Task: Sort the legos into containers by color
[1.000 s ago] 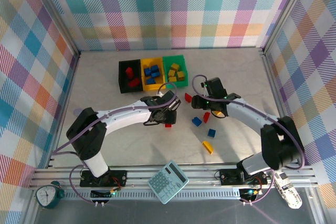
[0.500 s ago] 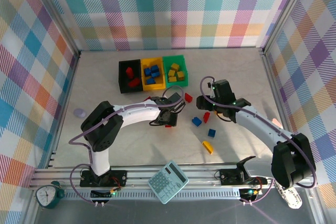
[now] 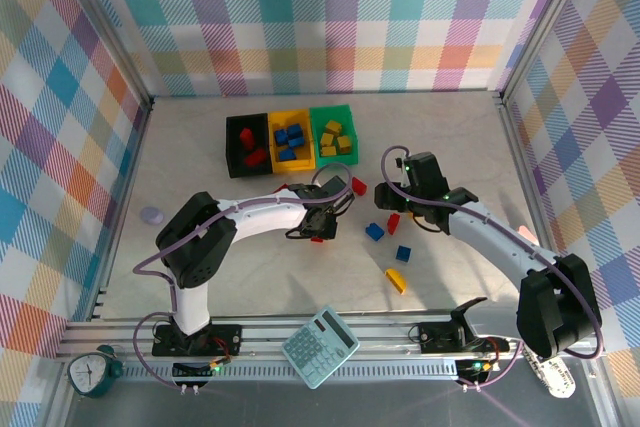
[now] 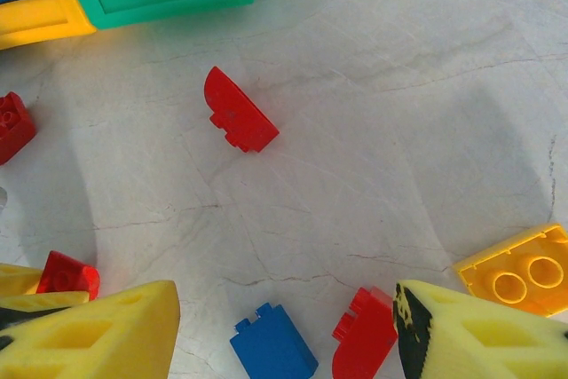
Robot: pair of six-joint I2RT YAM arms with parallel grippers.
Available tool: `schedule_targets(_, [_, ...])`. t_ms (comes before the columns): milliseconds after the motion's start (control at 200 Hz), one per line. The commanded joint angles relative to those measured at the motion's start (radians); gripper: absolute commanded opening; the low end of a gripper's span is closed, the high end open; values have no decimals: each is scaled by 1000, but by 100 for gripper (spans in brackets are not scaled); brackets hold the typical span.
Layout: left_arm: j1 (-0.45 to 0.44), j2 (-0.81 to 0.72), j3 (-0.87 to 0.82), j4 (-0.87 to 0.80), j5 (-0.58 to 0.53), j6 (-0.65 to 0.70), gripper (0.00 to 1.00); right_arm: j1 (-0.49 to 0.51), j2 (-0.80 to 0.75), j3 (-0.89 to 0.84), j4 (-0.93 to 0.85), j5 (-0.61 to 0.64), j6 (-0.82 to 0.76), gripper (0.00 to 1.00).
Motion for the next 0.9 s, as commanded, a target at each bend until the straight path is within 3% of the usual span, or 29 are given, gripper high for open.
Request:
schedule_targets(0, [46, -47, 36, -55, -39, 28, 31, -4, -21, -14, -9, 6, -3, 65])
schedule_targets(240, [195, -132, 117, -122, -89, 127, 30, -4, -44, -23, -22, 14, -4, 65])
schedule_targets(420, [362, -131, 200, -136, -69, 205, 30, -4, -98, -49, -34, 0, 2, 65])
schedule_targets(690, [525, 15, 390, -153, -31, 261, 30, -4, -157, -48, -95, 32, -30, 64])
schedule_targets(895, [568, 176, 571, -185, -31, 286, 30, -4, -189, -40, -122, 26, -37, 64])
